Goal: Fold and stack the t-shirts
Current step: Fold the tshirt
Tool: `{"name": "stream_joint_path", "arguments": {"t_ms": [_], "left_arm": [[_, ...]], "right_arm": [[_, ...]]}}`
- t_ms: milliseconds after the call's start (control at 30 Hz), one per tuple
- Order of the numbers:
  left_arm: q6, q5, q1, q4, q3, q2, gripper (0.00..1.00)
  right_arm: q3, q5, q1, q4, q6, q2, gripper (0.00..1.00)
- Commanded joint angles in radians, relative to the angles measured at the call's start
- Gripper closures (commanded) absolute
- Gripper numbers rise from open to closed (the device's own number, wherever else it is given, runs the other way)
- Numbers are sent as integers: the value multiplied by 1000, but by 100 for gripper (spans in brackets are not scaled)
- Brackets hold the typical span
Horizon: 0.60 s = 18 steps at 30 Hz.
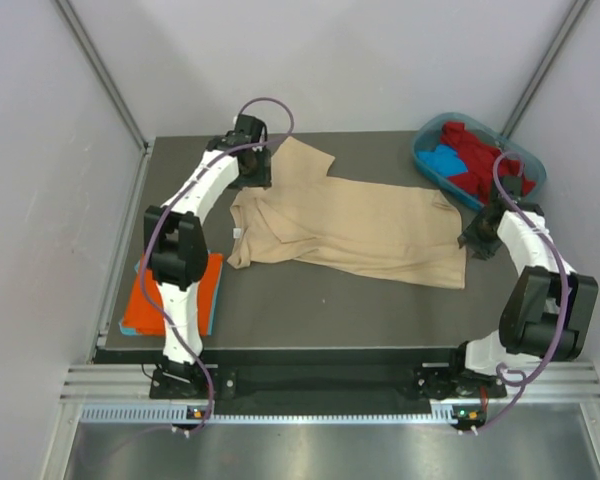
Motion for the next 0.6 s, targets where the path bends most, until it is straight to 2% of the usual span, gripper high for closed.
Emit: {"name": "stream_joint_path", "arguments": {"t_ms": [0, 133, 233, 333, 433, 567], "left_arm": [[-19, -27, -49, 3, -132, -218, 32], [-30, 43, -94, 17, -398, -397, 34], [-53, 146, -120, 66, -569, -512, 35], [-64, 204, -146, 110, -688, -606, 34], [-71, 197, -146, 134, -770, -656, 32], [-91, 214, -146, 152, -833, -655, 29]], "right_arm": [[-70, -64, -19, -56, 87, -131, 60], [-156, -72, -20, -85, 171, -179, 60], [-214, -52, -20, -56, 219, -213, 59], [-256, -46, -22, -1, 240, -230, 59], [-254, -24, -22, 18, 242, -189, 58], [-273, -17, -24, 38, 245, -159, 59]]}}
